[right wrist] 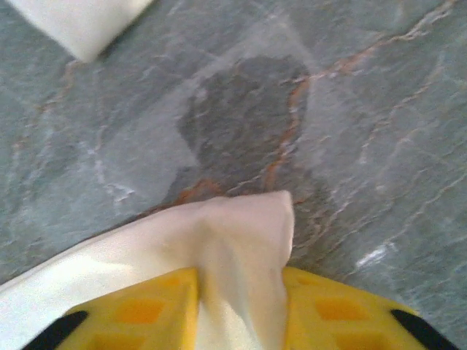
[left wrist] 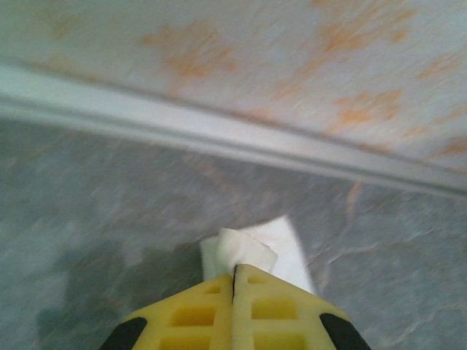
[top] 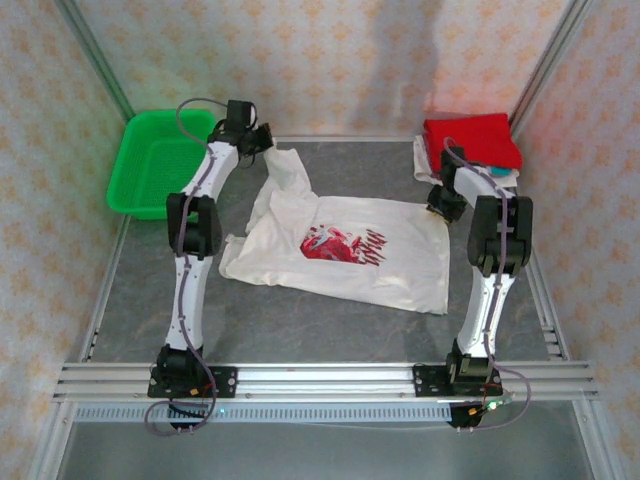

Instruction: Fold and stack the t-shirts

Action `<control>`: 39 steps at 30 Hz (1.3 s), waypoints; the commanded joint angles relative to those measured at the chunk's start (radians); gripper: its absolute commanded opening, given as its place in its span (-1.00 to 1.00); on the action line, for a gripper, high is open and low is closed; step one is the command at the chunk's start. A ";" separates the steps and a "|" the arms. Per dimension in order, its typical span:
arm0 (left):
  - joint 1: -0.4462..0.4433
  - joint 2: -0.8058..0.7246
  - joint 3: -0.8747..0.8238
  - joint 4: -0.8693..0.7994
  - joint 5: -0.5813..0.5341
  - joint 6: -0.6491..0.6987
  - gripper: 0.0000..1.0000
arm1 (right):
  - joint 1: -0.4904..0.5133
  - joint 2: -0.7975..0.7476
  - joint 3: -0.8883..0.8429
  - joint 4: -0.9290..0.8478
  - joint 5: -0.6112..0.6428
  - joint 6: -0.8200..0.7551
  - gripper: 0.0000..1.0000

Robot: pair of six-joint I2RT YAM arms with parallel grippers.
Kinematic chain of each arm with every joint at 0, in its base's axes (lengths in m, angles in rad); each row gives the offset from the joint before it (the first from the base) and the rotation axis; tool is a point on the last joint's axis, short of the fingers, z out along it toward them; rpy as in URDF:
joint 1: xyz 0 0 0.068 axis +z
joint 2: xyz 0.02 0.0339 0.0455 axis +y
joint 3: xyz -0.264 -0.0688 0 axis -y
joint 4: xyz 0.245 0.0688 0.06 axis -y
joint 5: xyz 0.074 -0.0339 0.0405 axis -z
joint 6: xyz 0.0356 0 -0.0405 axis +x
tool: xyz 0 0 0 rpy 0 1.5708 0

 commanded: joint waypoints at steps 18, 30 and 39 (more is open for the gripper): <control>0.082 -0.099 0.116 -0.090 -0.040 0.119 -1.00 | 0.131 0.064 0.185 0.050 0.062 -0.100 -0.83; 0.032 -0.168 0.051 -0.118 -0.131 0.237 -1.00 | 0.123 0.131 0.291 0.053 0.194 -0.233 -0.88; 0.039 -0.222 0.035 -0.127 -0.123 0.269 -1.00 | 0.095 0.070 0.205 0.122 0.136 -0.249 -0.88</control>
